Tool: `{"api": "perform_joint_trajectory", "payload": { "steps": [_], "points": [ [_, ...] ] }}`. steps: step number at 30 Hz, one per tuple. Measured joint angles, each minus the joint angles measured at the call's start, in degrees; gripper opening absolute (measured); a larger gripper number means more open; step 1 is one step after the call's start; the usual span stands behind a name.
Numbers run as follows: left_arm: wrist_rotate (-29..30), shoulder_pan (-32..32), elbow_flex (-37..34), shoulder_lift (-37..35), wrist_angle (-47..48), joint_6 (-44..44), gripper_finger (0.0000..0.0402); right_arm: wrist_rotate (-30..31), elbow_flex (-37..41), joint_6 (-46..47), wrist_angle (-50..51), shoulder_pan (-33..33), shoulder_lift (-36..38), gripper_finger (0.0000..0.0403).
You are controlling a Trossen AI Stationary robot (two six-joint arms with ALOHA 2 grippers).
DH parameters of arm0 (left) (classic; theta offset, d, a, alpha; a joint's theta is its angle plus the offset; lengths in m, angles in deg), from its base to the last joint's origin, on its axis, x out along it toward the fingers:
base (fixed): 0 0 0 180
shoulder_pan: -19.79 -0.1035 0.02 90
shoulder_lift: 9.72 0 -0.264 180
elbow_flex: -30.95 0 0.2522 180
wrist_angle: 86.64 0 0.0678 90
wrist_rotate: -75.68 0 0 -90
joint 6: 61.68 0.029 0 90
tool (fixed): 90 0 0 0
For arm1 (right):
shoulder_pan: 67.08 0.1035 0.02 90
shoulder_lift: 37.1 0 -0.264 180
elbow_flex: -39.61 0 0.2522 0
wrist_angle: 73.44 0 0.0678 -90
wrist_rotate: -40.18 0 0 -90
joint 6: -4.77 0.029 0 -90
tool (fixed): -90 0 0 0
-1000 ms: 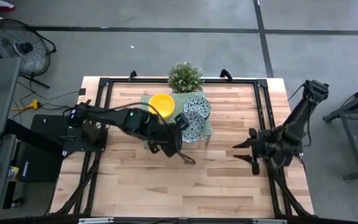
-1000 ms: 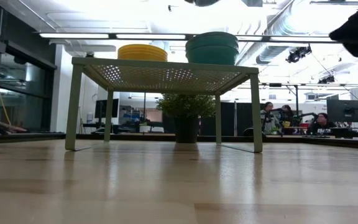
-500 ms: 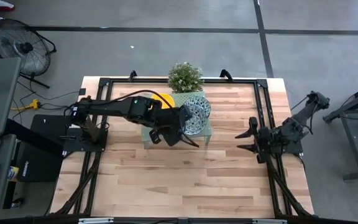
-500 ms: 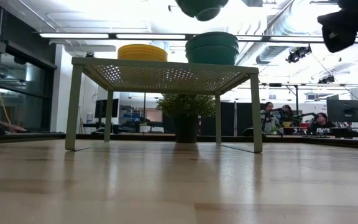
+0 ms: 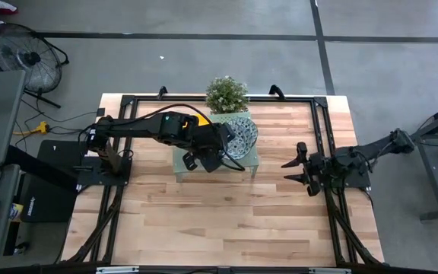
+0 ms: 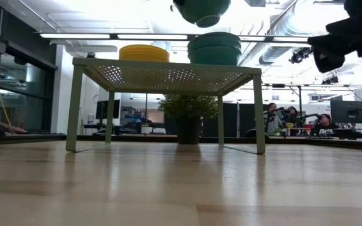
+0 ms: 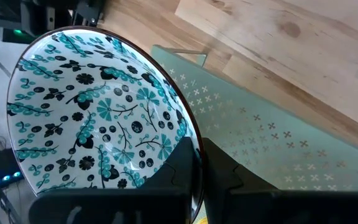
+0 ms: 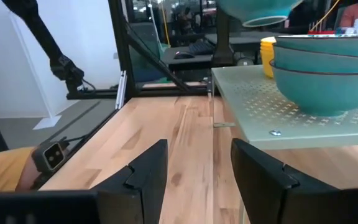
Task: Pick & Place Mini bowls
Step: Stack the blue patterned bowl on top of the blue patterned bowl on the shelf
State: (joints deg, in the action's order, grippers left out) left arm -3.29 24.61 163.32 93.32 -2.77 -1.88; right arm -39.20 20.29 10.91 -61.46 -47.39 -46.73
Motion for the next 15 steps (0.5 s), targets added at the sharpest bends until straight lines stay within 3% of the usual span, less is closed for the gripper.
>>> {"api": "perform_joint_trajectory", "payload": {
  "steps": [15],
  "points": [
    [0.16,-4.23,-0.02,0.0,0.72,2.63,0.0003,-17.95,2.77,1.43,-4.04,-15.22,-0.15,0.0165]
  ]
}}
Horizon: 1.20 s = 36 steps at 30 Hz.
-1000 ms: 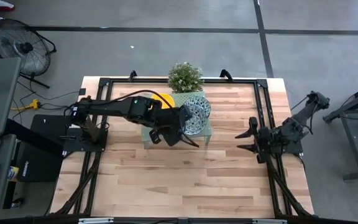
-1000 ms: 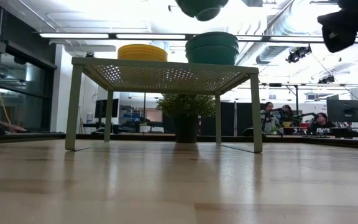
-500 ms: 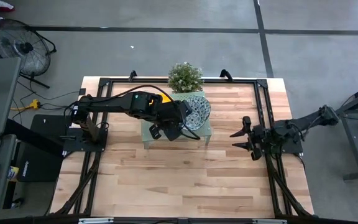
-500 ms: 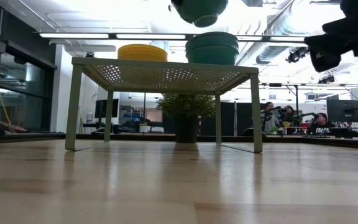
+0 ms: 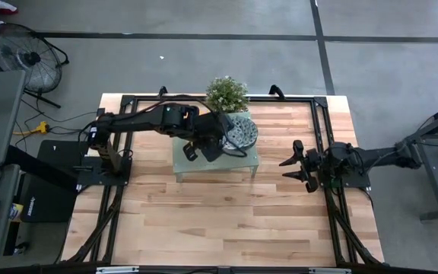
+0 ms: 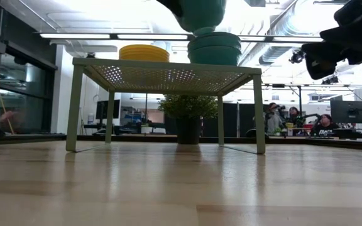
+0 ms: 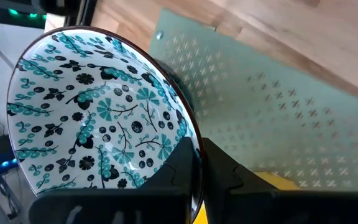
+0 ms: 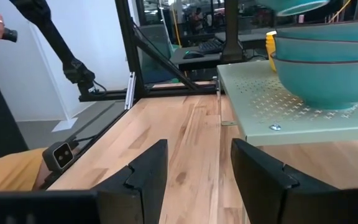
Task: Pick & Place Mini bowls
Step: Stack the blue patterned bowl on top of the blue patterned bowl on the shelf
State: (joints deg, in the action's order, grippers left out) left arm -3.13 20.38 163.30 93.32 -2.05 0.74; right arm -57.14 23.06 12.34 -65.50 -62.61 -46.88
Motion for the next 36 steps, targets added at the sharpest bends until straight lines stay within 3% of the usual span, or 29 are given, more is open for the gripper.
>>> {"api": "perform_joint_trajectory", "payload": {
  "steps": [7,18,36],
  "points": [
    [-1.65,-1.46,0.0,0.0,-1.31,0.36,0.0003,-3.57,0.0,0.4,0.41,-2.36,0.0,0.0165],
    [-1.58,-1.37,-0.02,0.0,-2.3,1.71,0.0003,3.19,2.23,-1.73,-1.12,-2.34,-0.42,0.0165],
    [-3.04,-3.75,-0.04,0.0,-3.12,2.07,0.0003,4.12,2.23,-3.73,0.05,-2.34,1.3,0.0165]
  ]
}}
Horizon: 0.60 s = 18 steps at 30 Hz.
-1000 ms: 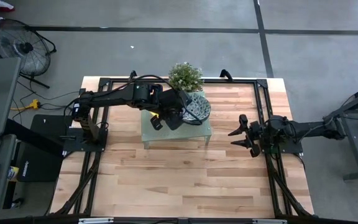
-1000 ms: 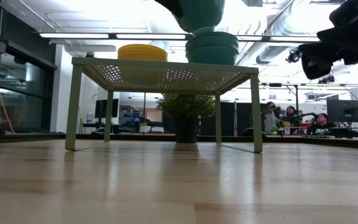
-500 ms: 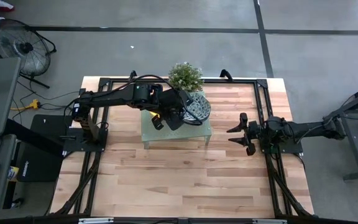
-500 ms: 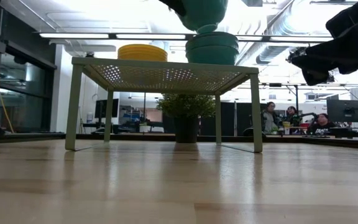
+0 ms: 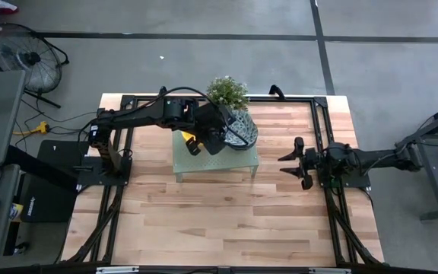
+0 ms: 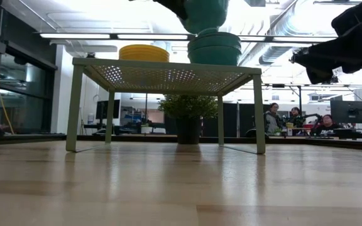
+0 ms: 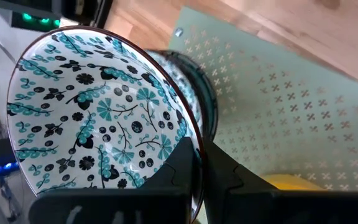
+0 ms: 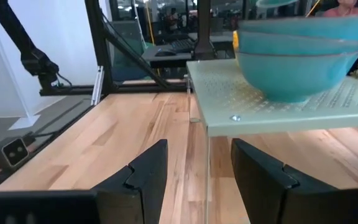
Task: Pick & Place Mini bowls
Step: Stack the blue patterned bowl on top of the blue patterned bowl on the shelf
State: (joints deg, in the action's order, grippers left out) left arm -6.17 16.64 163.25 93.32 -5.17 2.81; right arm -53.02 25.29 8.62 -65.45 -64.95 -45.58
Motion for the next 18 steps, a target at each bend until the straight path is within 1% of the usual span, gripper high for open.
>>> {"api": "perform_joint_trajectory", "payload": {
  "steps": [5,10,14,18],
  "points": [
    [-1.49,-0.37,0.0,0.0,0.15,-0.03,0.0003,0.32,0.0,-0.2,2.22,0.0,2.54,0.0165],
    [-1.53,-0.87,0.0,0.0,-0.87,0.08,0.0003,1.24,0.02,0.62,4.09,0.0,4.89,0.0165],
    [-2.89,-2.26,0.0,0.0,-0.72,-0.22,0.0003,1.13,0.02,1.13,4.25,0.0,5.58,0.0165],
    [-3.0,-3.22,-0.04,1.08,-0.9,-0.47,0.0003,1.01,0.02,1.51,4.34,0.0,5.58,0.0165]
  ]
}}
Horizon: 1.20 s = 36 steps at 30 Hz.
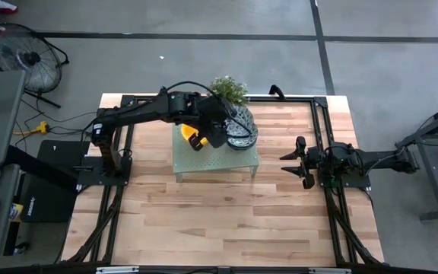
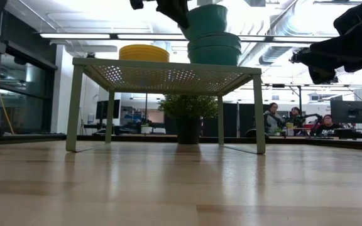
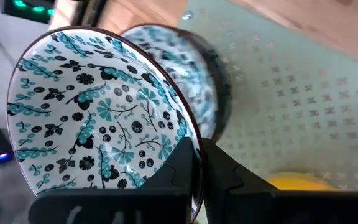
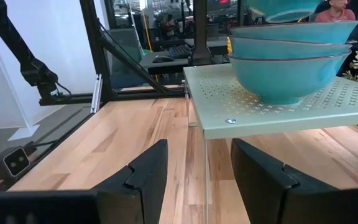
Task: Pick & Place Mini bowls
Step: Stack the blue patterned bowl on top of the blue patterned bowl on the shelf
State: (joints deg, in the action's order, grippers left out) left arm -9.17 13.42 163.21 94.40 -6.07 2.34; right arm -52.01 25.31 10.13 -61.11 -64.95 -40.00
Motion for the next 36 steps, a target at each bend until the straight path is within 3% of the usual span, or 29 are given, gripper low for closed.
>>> {"api": "perform_joint_trajectory", "payload": {
  "steps": [36],
  "points": [
    [-3.8,-0.76,0.04,3.44,-2.4,-1.53,0.0003,-0.74,0.0,0.84,0.26,0.0,-0.5,0.0165]
  ]
}}
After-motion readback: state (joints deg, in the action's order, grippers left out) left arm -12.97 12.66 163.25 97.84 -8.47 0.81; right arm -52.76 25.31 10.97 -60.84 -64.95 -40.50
